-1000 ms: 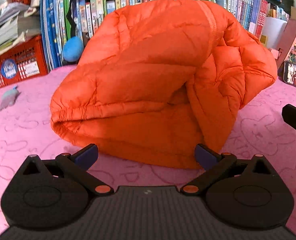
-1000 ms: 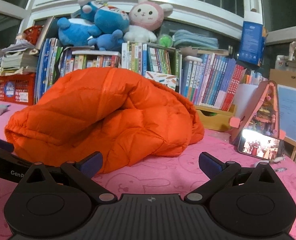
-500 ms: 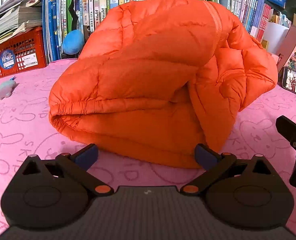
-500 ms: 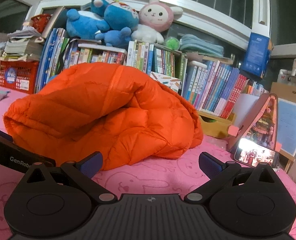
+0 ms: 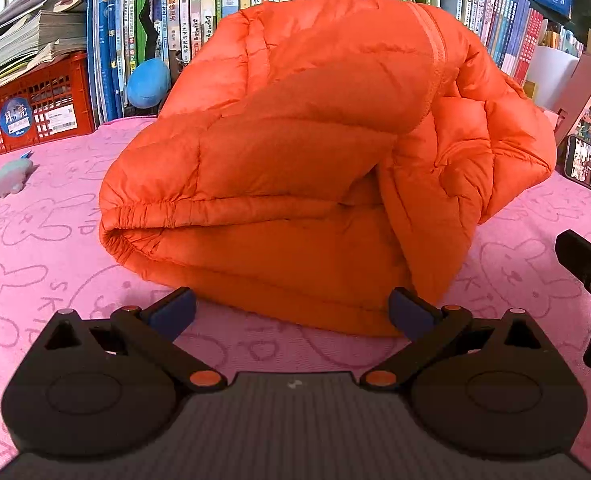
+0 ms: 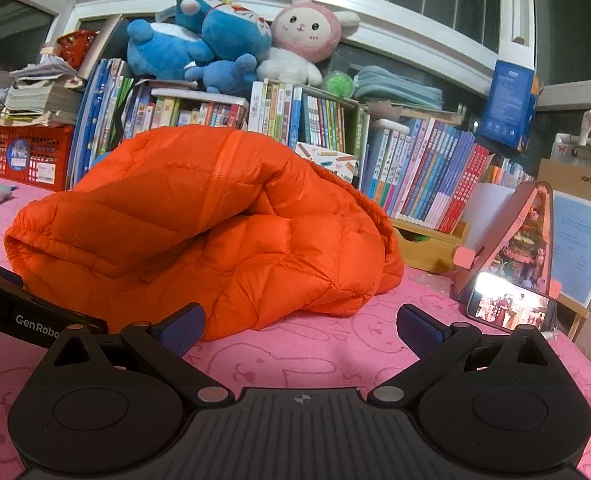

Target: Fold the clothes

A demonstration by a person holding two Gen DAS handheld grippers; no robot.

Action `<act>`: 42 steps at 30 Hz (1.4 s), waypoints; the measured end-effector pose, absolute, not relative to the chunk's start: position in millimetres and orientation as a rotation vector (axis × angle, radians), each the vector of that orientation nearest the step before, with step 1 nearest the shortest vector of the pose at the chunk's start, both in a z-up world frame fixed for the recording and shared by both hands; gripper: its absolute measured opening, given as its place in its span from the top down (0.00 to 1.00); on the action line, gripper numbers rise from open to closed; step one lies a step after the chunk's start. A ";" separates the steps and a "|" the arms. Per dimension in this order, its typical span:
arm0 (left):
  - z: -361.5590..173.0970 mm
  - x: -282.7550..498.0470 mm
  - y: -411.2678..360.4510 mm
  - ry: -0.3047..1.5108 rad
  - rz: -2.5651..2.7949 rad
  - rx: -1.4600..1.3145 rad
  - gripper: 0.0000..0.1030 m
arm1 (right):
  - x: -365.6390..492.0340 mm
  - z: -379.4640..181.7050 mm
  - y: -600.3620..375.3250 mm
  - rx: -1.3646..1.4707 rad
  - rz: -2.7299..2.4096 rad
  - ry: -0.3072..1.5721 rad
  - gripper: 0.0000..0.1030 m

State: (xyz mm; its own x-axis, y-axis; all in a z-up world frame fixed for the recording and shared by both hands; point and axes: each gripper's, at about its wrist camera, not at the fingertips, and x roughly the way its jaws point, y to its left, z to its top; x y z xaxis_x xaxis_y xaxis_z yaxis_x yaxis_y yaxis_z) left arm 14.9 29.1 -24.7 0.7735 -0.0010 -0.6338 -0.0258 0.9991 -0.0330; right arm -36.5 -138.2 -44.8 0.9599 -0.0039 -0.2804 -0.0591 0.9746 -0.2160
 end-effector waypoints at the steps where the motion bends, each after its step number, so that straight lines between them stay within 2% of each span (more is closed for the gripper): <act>1: -24.8 14.6 29.2 0.686 0.014 -0.042 0.00 | -36.6 -45.0 -138.2 -0.226 0.034 0.283 0.00; 23: -25.2 15.7 26.8 0.694 0.035 -0.028 0.00 | -40.9 -42.7 -145.5 -0.183 0.054 0.256 0.00; 33: -25.5 15.4 28.5 0.693 0.056 -0.032 0.00 | -33.8 -44.3 -148.5 -0.159 0.063 0.301 0.00; 42: -22.8 5.8 65.7 0.657 0.084 -0.072 0.00 | -23.8 -47.4 -142.6 -0.191 0.075 0.366 0.00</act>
